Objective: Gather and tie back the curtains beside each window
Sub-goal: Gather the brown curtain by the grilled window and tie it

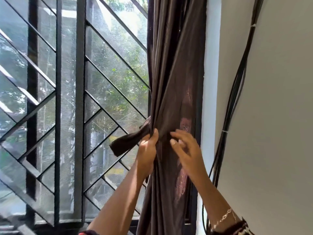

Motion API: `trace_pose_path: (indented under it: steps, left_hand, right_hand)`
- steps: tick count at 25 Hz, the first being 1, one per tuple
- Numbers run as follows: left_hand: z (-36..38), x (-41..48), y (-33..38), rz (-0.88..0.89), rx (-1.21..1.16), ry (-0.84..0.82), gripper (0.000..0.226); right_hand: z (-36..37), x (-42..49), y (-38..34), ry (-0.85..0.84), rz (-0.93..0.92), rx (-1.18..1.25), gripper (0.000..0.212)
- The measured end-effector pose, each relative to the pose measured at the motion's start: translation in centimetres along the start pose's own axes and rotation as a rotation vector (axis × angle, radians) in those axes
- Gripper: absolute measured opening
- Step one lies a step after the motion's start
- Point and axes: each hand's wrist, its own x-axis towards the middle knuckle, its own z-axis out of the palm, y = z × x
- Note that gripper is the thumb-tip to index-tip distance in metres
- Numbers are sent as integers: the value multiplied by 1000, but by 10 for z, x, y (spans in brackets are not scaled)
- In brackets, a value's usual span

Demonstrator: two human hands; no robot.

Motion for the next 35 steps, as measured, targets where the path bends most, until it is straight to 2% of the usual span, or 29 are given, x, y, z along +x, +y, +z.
trace_pose_path:
  steps: [1, 3, 5, 6, 8, 9, 12, 14, 16, 17, 20, 21, 23, 26, 29, 31, 33, 35]
  left_hand:
    - [0, 1, 0, -8, -14, -19, 32]
    - [-1, 2, -1, -37, -52, -55, 32]
    - [-5, 5, -1, -57, -111, -115, 29]
    - [-8, 6, -2, -58, -130, -148, 26]
    - [-12, 9, -2, -58, -148, -178, 24]
    - [-14, 10, -2, -59, -151, -181, 24]
    - [-14, 13, -4, -50, -138, -180, 27]
    - [-12, 16, -6, -35, -131, -156, 26]
    - [-10, 17, -8, -9, -123, -130, 26]
    - [-9, 17, -9, 4, -109, -116, 27]
    - [-2, 18, -14, 28, -40, -70, 29]
    - [0, 18, -15, 25, -18, -62, 26]
    - [4, 17, -15, 14, 0, -81, 23]
    - [7, 16, -14, 7, -8, -132, 24]
    - [6, 16, -12, 63, 58, -244, 31]
    - [8, 17, -9, 77, 82, -247, 27]
    - [10, 20, -8, 63, 32, -171, 16]
    - [10, 23, -9, 93, 30, -100, 10]
  right_hand:
    - [-3, 12, 6, 53, 47, -12, 34]
    - [-6, 36, 16, 82, 188, 7, 60]
    - [-13, 58, 28, 31, 356, 176, 87]
    - [-17, 65, 35, -13, 430, 340, 91]
    - [-25, 72, 46, -153, 569, 669, 81]
    - [-26, 73, 49, -224, 626, 765, 67]
    - [-20, 69, 50, -324, 708, 874, 34]
    - [-14, 67, 44, -305, 668, 858, 27]
    - [-6, 63, 35, -182, 542, 698, 21]
    - [-1, 59, 30, -90, 462, 519, 22]
    - [17, 37, 16, 116, 199, -256, 42]
    - [24, 29, 12, 143, 137, -404, 46]
    - [34, 15, 2, 146, 80, -525, 50]
    - [41, 1, -5, 129, 2, -594, 55]
    - [42, -7, -3, 83, -60, -535, 52]
    - [37, -10, -3, 0, -108, -439, 51]
    - [26, -7, 1, -115, -176, -266, 49]
    - [10, 1, 1, -69, -130, -29, 32]
